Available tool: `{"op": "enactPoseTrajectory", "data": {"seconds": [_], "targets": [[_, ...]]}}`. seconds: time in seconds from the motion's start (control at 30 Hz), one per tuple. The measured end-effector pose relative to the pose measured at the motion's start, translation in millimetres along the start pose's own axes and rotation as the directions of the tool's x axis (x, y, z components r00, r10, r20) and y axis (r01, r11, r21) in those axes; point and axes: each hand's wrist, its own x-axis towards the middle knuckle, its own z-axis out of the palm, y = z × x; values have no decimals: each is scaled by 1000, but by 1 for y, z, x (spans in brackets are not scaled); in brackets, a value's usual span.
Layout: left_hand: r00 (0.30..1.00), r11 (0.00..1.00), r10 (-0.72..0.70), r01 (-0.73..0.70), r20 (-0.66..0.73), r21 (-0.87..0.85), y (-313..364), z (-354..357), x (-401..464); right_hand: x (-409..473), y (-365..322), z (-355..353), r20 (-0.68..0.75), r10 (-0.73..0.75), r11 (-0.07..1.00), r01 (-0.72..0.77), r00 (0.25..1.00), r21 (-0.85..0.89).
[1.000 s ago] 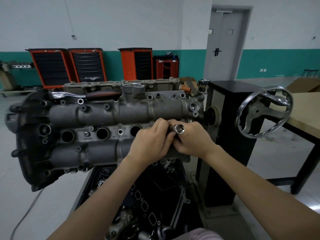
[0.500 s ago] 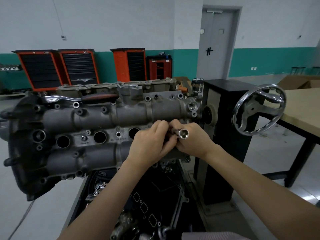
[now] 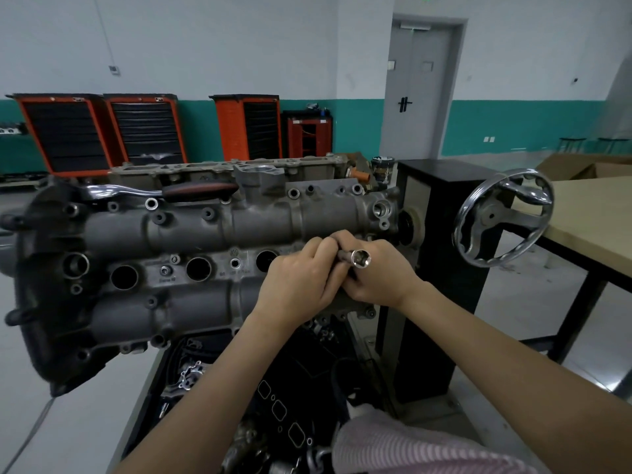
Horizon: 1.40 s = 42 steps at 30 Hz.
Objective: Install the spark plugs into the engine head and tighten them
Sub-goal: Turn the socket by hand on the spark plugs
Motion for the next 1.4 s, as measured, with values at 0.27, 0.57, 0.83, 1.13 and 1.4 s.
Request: {"op": "enactPoseTrajectory", "data": {"seconds": [0.27,0.57,0.83,1.13,1.4], "targets": [[997,997,71,-71,-9,-18,-1,1,-1,0,2,1,-80,8,1000,-9,997,-16],[999,997,35,-38,-41,-66,0,1,-1,-1,1,0,-33,3,999,-1,999,38],[999,999,33,-35,-42,-42,1,-1,0,-1,4,1,-15,0,1000,0,1000,-13],[999,999,40,-39,-33,31,0,-1,2,0,4,3,-91,-21,1000,22,996,4],[999,999,21,-23,-35,-31,0,0,1,-1,6,3,-36,-24,999,26,999,30]]}}
